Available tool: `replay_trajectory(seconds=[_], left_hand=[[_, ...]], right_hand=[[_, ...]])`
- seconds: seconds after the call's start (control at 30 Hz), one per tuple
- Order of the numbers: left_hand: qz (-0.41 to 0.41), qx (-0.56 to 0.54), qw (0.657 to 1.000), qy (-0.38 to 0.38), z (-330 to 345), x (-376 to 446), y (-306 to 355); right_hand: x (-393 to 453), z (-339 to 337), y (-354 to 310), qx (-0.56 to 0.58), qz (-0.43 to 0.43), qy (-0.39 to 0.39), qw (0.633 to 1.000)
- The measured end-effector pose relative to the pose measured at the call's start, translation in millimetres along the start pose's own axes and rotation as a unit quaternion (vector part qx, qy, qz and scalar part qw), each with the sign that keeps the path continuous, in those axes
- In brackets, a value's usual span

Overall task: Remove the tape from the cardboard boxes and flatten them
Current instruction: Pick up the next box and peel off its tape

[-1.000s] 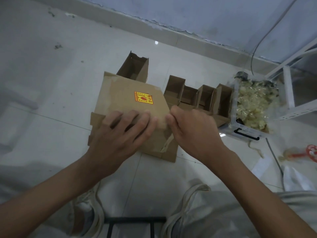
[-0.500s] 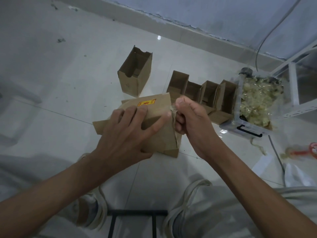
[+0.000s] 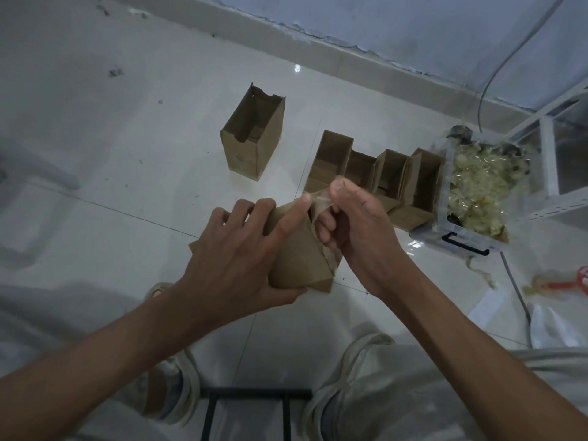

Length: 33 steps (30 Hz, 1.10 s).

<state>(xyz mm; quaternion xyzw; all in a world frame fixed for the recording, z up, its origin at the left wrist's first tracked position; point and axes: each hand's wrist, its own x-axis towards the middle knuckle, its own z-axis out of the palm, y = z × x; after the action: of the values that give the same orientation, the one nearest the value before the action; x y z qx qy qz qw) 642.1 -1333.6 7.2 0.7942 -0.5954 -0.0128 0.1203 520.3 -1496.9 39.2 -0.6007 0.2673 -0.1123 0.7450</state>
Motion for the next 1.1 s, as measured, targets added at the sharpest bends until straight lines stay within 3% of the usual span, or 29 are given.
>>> replay_trajectory(seconds=[0.2, 0.37, 0.63, 0.8, 1.0, 1.1], left_hand=[[-0.009, -0.030, 0.999, -0.010, -3, 2, 4], [-0.091, -0.069, 0.993, 0.021, -12, 10, -16], [-0.090, -0.080, 0.993, -0.010, -12, 10, -24], [-0.075, -0.083, 0.993, -0.032, -9, 14, -24], [-0.080, -0.150, 0.982, -0.083, -6, 21, -30], [-0.077, -0.159, 0.980, -0.094, -8, 22, -35]], right_hand=[[-1, -2, -3, -0.086, -0.041, 0.009, 0.995], [-12, -4, -3, -0.204, -0.136, 0.045, 0.969], [-16, -6, 1, -0.249, -0.164, 0.079, 0.951], [-12, -11, 2, -0.182, -0.161, 0.040, 0.969], [3, -19, 11, -0.363, -0.198, -0.039, 0.910], [4, -23, 13, -0.346, -0.170, -0.060, 0.921]])
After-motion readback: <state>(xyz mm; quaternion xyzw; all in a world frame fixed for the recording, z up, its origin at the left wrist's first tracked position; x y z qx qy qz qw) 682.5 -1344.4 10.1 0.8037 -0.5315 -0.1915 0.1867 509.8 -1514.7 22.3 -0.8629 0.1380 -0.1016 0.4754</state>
